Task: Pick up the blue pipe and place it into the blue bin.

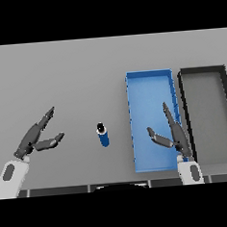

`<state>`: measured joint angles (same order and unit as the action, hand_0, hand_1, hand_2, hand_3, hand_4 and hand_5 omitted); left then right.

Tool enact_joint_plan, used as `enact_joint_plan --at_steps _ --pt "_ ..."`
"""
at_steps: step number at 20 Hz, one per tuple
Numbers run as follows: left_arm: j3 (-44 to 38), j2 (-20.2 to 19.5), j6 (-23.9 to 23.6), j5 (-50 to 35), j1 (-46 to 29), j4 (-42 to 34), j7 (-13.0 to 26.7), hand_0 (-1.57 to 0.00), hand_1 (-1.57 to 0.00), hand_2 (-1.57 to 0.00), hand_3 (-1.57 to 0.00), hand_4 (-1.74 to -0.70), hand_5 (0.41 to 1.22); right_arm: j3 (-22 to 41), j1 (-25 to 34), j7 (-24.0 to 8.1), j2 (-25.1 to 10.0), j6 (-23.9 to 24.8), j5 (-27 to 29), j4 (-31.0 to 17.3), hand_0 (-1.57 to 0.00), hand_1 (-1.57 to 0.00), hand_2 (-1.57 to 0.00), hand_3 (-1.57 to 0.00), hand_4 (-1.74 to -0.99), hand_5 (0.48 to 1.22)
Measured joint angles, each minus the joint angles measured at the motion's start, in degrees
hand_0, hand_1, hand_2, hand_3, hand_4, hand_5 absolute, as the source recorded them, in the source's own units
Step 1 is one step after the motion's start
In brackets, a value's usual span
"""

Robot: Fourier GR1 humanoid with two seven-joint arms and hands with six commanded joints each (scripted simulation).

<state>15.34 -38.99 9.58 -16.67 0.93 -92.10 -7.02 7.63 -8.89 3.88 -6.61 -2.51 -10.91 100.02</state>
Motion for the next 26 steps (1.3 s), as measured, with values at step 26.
enact_joint_plan --at_steps 26 --pt "17.18 23.33 2.63 12.21 9.89 11.70 2.42 0.00 0.00 0.00 0.00 -1.19 0.513 -0.01 -1.20 -0.98 0.02 -0.54 0.51 1.46 0.00 0.00 0.00 0.00 -1.207 0.607"
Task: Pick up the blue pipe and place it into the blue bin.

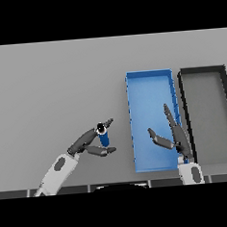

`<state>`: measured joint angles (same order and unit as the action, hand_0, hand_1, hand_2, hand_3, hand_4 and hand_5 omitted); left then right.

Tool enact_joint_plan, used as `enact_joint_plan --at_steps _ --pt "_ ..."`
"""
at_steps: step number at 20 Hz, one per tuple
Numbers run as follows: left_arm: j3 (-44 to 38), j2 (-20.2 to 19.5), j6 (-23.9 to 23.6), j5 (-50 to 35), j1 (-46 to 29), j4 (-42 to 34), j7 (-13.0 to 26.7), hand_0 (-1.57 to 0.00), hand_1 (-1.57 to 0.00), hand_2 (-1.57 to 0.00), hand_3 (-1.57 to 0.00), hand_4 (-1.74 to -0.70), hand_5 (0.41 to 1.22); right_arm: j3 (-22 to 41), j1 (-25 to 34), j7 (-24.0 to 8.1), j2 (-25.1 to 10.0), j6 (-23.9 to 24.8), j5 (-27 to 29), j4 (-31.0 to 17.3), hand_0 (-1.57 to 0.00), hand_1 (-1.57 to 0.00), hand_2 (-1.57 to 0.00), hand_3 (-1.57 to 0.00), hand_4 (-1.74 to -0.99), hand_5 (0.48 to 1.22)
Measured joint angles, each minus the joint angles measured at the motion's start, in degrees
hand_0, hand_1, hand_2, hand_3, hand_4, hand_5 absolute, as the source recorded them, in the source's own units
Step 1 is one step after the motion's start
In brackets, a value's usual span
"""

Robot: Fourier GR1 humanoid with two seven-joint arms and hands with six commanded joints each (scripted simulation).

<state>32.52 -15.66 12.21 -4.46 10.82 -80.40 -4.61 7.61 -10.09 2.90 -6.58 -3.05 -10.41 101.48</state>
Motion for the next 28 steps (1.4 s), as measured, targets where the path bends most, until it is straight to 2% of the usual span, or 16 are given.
enact_joint_plan --at_steps 2,3,5,6,7,8,10,11,12,14,15,16,20,23,27,28 --pt "-0.12 1.58 -0.37 -0.32 -0.06 0.98 -2.18 0.00 0.00 -0.04 -0.01 -1.24 0.558 -0.37 0.62 -0.84 0.26 0.17 0.53 -0.26 0.00 0.00 0.00 0.00 -1.204 0.605" --pt "-0.53 2.21 -0.58 -0.87 0.06 1.34 -2.73 0.00 -0.04 -0.11 -0.04 -1.27 0.585 -0.25 -0.02 0.19 0.20 0.28 0.26 0.19 0.00 0.00 0.00 0.00 -1.196 0.603" --pt "-0.87 3.57 -1.33 -1.12 0.70 2.26 -2.27 -0.10 -0.26 -0.36 -0.22 -1.32 0.651 -0.25 -0.57 0.14 -0.16 0.32 0.01 0.90 0.00 0.00 0.00 0.00 -1.198 0.605" --pt "-0.93 4.00 -1.71 -1.20 0.65 2.33 -2.01 -0.29 -0.46 -0.54 -0.49 -1.34 0.765 -0.21 -1.23 0.18 -0.22 0.09 0.19 1.09 0.00 0.00 0.00 0.00 -1.199 0.605" --pt "-0.98 4.84 -1.61 -2.17 0.13 2.16 -1.78 -0.50 -0.68 -0.73 -0.70 -1.42 0.856 -0.48 -0.66 -0.96 -0.18 -0.18 0.81 0.64 0.00 0.00 0.00 0.00 -1.196 0.604" --pt "-1.12 5.38 -1.82 -2.70 -0.13 2.14 -1.37 -0.72 -0.86 -0.90 -0.88 -1.48 0.929 -0.58 -0.67 -0.68 -0.16 -0.13 0.79 0.26 0.00 0.00 0.00 0.00 -1.198 0.604" --pt "-0.15 5.59 -2.29 -1.27 -0.07 2.39 -0.78 -1.02 -1.11 -1.14 -1.10 -1.57 1.034 -0.53 -0.85 -0.04 -0.23 -0.35 1.12 1.10 0.00 0.00 0.00 0.00 -1.196 0.604" --pt "0.54 5.67 -1.73 -1.21 0.19 2.61 -1.40 -1.13 -1.20 -1.23 -1.17 -1.60 1.072 -0.80 0.23 -1.22 -0.11 -0.13 1.17 0.21 0.00 0.00 0.00 0.00 -1.198 0.604" --pt "1.36 5.55 -2.17 -0.61 -0.21 2.30 -2.87 -1.22 -1.28 -1.30 -1.22 -1.63 1.101 -0.57 0.23 -0.76 0.26 -0.15 1.11 -0.28 0.00 0.00 0.00 0.00 -1.195 0.603" --pt "2.22 5.42 -3.28 0.59 -0.73 2.12 -5.71 -1.35 -1.38 -1.40 -1.32 -1.67 1.144 -0.98 -0.10 0.27 -0.44 -0.30 1.25 0.06 0.00 0.00 0.00 0.00 -1.190 0.600" --pt "1.96 6.00 -3.74 0.43 -0.02 2.55 -4.93 -1.39 -1.42 -1.43 -1.35 -1.68 1.160 -0.78 0.07 0.02 -0.18 -0.49 1.40 -0.05 0.00 0.00 0.00 0.00 -1.192 0.602" --pt "1.84 5.59 -3.95 0.62 -0.48 2.47 -6.61 -1.43 -1.45 -1.46 -1.38 -1.69 1.172 -0.40 -0.45 0.38 -0.08 -0.69 1.15 -0.18 0.00 0.00 0.00 0.00 -1.189 0.601" --pt "1.74 6.96 -6.12 -0.43 -0.33 -3.55 -6.58 -1.51 -1.52 -1.52 -1.45 -1.72 1.201 -0.86 0.60 -0.65 -0.25 -0.07 0.98 0.14 0.00 0.00 0.00 0.00 -1.183 0.606" --pt "1.46 7.00 -5.53 -1.25 1.08 -6.87 -4.99 -1.54 -1.55 -1.55 -1.47 -1.73 1.211 -0.80 0.45 0.02 -0.48 0.15 0.10 -0.75 0.00 0.00 0.00 0.00 -1.164 0.602" --pt "2.91 7.00 -5.18 -0.92 1.29 -12.24 -0.79 -1.56 -1.56 -1.56 -1.49 -1.74 1.217 -0.56 -0.68 1.19 -0.29 0.46 -0.27 0.10 0.00 0.00 0.00 0.00 -1.141 0.603" --pt "2.96 7.78 -5.46 -0.69 2.22 -12.17 1.41 -1.56 -1.56 -1.56 -1.49 -1.74 1.218 -0.94 -1.00 1.87 -0.76 0.34 0.05 0.68 0.00 0.00 0.00 0.00 -1.136 0.604"
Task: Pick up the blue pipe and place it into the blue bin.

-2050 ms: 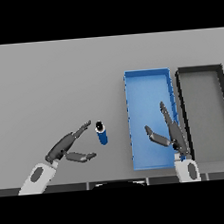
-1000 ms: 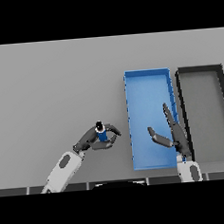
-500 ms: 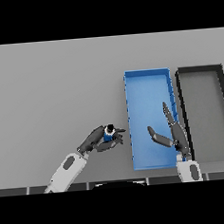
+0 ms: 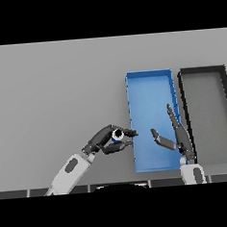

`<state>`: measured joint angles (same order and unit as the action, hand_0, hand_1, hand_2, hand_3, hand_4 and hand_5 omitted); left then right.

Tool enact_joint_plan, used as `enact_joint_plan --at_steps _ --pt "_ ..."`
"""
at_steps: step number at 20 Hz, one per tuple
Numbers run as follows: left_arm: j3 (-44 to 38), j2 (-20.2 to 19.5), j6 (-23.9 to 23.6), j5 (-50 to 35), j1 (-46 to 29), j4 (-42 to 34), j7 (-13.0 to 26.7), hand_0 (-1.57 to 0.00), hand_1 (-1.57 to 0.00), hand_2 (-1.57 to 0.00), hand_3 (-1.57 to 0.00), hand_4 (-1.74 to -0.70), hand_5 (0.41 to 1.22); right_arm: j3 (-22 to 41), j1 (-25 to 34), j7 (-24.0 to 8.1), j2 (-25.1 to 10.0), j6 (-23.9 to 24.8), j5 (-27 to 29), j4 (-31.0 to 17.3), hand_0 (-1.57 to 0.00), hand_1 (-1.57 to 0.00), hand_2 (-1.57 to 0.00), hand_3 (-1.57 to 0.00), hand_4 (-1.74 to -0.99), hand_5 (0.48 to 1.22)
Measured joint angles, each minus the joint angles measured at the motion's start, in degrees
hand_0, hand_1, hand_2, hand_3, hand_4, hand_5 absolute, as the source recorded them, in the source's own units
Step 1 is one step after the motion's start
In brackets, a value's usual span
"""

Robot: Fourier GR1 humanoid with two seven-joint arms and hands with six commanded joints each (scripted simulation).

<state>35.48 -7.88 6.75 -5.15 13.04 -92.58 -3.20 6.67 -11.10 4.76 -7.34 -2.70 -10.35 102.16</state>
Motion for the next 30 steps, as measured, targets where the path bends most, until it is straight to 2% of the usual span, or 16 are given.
enact_joint_plan --at_steps 1,3,6,8,9,11,13,15,18,20,22,25,29,30 --pt "-0.39 0.04 0.02 0.07 0.63 0.19 1.24 -1.56 -1.56 -1.56 -1.49 -1.74 1.218 0.19 0.36 -0.55 0.16 0.12 -0.21 0.11 0.00 0.00 0.00 0.00 -1.133 0.606" --pt "-0.34 -0.16 0.31 0.58 0.43 -0.40 1.32 -1.57 -1.57 -1.57 -1.50 -1.74 1.219 -0.54 0.54 -0.29 -0.49 -0.63 0.80 -0.82 0.00 0.00 0.00 0.00 -1.127 0.605" --pt "-0.38 0.03 0.82 1.85 0.15 1.31 1.61 -1.57 -1.57 -1.57 -1.50 -1.74 1.219 -0.95 1.40 -0.45 -0.89 -1.68 2.04 -1.62 0.00 0.00 0.00 0.00 -1.178 0.605" --pt "-0.04 0.30 1.05 2.28 -0.30 0.52 0.93 -1.57 -1.57 -1.57 -1.49 -1.74 1.219 -1.53 2.06 -0.52 -1.49 -2.01 2.44 -2.40 0.00 0.00 0.00 0.00 -1.176 0.605" --pt "-0.12 0.69 0.88 2.36 -0.22 0.47 1.63 -1.57 -1.57 -1.57 -1.50 -1.74 1.220 -1.56 2.55 -0.21 -1.42 -2.28 2.85 -2.55 0.00 0.00 0.00 0.00 -1.186 0.615" --pt "-0.64 0.21 1.07 2.52 -0.58 0.11 1.20 -1.57 -1.57 -1.57 -1.50 -1.74 1.220 -2.25 2.45 3.00 -2.04 -5.52 7.59 -0.47 0.00 0.00 0.00 0.00 -1.195 0.608" --pt "-0.89 0.38 1.54 2.30 -0.37 -0.11 2.01 -1.57 -1.57 -1.57 -1.50 -1.74 1.220 -3.49 4.63 0.93 -4.39 -12.28 17.48 2.03 0.00 0.00 0.00 0.00 -1.231 0.572" --pt "-1.41 0.21 1.87 2.42 -0.34 0.22 2.54 -1.57 -1.57 -1.57 -1.49 -1.74 1.221 -3.10 5.86 -1.53 -7.86 -17.56 23.41 5.20 0.00 0.00 0.00 0.00 -1.282 0.537" --pt "-0.74 1.54 2.17 3.27 0.01 0.37 2.48 -1.57 -1.57 -1.57 -1.49 -1.74 1.221 -1.00 10.40 -9.65 -12.75 -21.54 29.78 10.53 0.00 0.00 0.00 0.00 -1.319 0.501" --pt "-1.06 1.31 2.09 4.01 -0.28 0.50 2.26 -1.57 -1.57 -1.57 -1.49 -1.74 1.221 0.81 13.46 -12.88 -14.72 -23.66 32.01 12.20 0.00 0.00 0.00 0.00 -1.306 0.502" --pt "-1.75 1.38 2.46 3.95 0.20 0.75 2.14 -1.57 -1.57 -1.57 -1.48 -1.74 1.221 3.41 17.13 -16.59 -14.66 -24.37 33.08 12.77 0.00 0.00 0.00 0.00 -1.314 0.510" --pt "-1.92 0.86 3.57 3.45 -0.15 -0.90 2.72 -1.57 -1.57 -1.57 -1.49 -1.74 1.221 6.69 20.48 -16.88 -14.11 -27.09 30.17 12.21 0.00 0.00 0.00 0.00 -1.294 0.523" --pt "-2.56 1.35 4.98 3.26 -0.17 0.50 1.46 -1.57 -1.57 -1.57 -1.52 -1.74 1.221 10.53 25.43 -20.42 -12.05 -27.90 29.46 11.26 0.00 0.00 0.00 0.00 -1.232 0.531" --pt "-2.21 1.32 5.62 3.29 -0.79 0.34 0.57 -1.57 -1.57 -1.57 -1.53 -1.74 1.221 11.42 27.96 -22.12 -11.04 -27.63 30.10 10.53 0.00 0.00 0.00 0.00 -1.230 0.532"
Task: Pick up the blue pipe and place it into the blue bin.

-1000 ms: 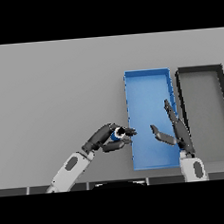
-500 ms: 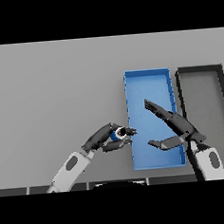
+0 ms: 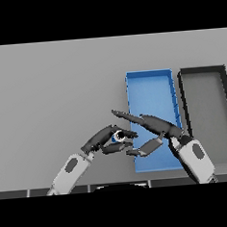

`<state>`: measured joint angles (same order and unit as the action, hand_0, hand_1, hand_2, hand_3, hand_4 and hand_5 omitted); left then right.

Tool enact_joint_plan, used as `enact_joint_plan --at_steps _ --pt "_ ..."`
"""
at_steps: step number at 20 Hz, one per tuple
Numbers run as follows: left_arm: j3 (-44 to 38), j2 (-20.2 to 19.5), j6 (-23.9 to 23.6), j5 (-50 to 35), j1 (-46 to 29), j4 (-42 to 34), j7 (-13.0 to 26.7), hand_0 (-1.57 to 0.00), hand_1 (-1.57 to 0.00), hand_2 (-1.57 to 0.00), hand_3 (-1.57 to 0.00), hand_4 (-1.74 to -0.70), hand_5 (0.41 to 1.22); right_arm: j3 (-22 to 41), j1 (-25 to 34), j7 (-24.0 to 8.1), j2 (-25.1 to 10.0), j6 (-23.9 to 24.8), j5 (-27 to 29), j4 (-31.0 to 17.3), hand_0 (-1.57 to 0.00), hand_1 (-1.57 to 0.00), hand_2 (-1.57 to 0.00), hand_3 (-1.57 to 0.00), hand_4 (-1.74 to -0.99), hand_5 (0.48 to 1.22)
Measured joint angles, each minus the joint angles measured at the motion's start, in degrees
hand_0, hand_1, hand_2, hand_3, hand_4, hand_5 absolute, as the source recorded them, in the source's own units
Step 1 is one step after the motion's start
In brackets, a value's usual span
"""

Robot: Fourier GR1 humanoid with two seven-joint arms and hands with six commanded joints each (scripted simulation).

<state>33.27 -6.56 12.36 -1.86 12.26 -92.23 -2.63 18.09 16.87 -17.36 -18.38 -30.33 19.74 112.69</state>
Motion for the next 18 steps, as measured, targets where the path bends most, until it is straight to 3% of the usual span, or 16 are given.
enact_joint_plan --at_steps 5,7,9,10,11,12,14,16,18 --pt "-0.02 0.04 0.49 1.38 -0.40 -0.22 0.01 -1.57 -1.57 -1.57 -1.54 -1.74 1.221 2.98 5.27 -2.23 3.98 -0.96 -0.71 -4.11 0.00 0.00 0.00 0.00 -1.218 0.508" --pt "0.07 0.59 0.58 1.72 -0.39 -0.30 0.63 -1.57 -1.57 -1.57 -1.48 -1.74 1.221 3.46 7.74 -1.95 5.43 -1.64 -1.11 -6.18 -0.05 -0.08 -0.10 -0.05 -1.245 0.506" --pt "-0.49 0.39 1.02 2.58 0.40 0.32 0.85 -1.18 -1.08 -1.06 -1.03 -1.68 1.221 4.04 9.58 -2.40 6.68 -2.23 -1.32 -7.96 -0.35 -0.38 -0.38 -0.30 -1.335 0.507" --pt "-0.15 -1.53 2.29 4.20 1.27 -0.10 3.83 -0.99 -0.88 -0.85 -0.82 -1.55 1.221 4.56 10.40 -3.16 6.99 -2.86 -0.57 -8.00 -0.53 -0.53 -0.53 -0.44 -1.362 0.508" --pt "0.08 -2.49 3.88 4.68 1.83 -0.65 7.22 -0.82 -0.71 -0.68 -0.66 -1.48 1.221 5.45 11.51 -4.36 7.81 -3.02 -1.15 -8.50 -0.72 -0.70 -0.74 -0.63 -1.430 0.522" --pt "0.15 -2.33 3.81 5.55 1.24 -0.99 8.27 -0.78 -0.71 -0.69 -0.58 -1.53 1.221 5.79 11.53 -4.22 7.89 -3.25 -1.01 -7.94 -0.89 -0.87 -0.91 -0.77 -1.486 0.550" --pt "-0.83 -0.94 2.98 6.20 0.65 -0.58 6.80 -1.06 -1.02 -0.97 -0.94 -1.61 1.221 6.03 11.33 -2.69 7.97 -4.47 2.73 -8.50 -1.13 -1.12 -1.14 -0.96 -1.562 0.666" --pt "-1.50 0.41 3.18 4.54 -0.03 -0.81 7.60 -1.25 -1.22 -1.12 -1.17 -1.66 1.221 6.55 11.76 -2.98 7.73 -3.01 5.90 -9.22 -1.29 -1.29 -1.30 -1.18 -1.495 0.826" --pt "-2.33 2.27 2.97 3.16 -1.05 -0.80 6.61 -1.36 -1.34 -1.25 -1.31 -1.69 1.221 6.45 12.22 0.07 7.39 -2.42 7.54 -10.46 -1.39 -1.39 -1.40 -1.32 -1.452 0.968"
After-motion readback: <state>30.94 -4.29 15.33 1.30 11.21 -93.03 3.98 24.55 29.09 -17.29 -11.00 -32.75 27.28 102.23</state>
